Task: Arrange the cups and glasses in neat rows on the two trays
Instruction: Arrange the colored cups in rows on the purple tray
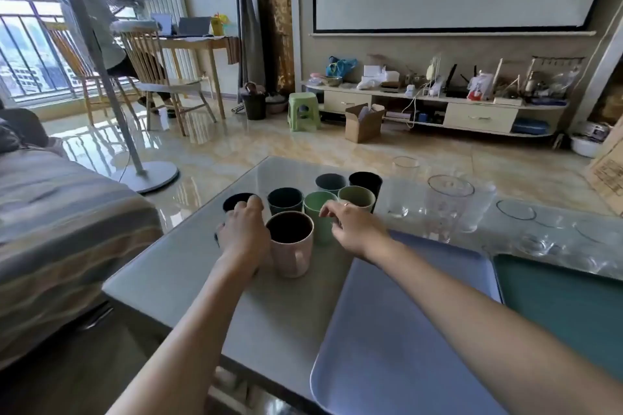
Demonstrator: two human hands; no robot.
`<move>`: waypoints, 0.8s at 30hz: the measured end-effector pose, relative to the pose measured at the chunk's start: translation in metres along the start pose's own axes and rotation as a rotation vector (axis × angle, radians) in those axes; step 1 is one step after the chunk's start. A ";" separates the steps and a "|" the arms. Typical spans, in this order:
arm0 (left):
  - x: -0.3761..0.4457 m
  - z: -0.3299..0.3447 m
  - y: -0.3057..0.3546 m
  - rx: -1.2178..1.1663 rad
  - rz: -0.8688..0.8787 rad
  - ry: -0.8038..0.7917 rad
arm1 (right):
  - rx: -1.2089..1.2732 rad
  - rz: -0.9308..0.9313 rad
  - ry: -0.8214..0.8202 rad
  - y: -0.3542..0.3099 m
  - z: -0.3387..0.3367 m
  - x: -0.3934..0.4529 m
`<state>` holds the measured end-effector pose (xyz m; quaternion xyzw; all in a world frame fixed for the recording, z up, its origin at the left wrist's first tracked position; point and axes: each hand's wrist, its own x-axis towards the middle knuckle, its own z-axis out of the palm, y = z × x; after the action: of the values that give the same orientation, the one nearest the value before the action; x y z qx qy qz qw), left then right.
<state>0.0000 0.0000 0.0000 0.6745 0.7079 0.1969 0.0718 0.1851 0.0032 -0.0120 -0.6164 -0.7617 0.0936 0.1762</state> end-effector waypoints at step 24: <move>0.017 0.003 -0.036 0.124 -0.096 -0.175 | -0.361 0.024 0.133 -0.067 0.047 0.108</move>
<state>-0.0342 0.0169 -0.0133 0.6577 0.7411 0.0893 0.1009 0.0870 0.0967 -0.0146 -0.6518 -0.7455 -0.0835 0.1116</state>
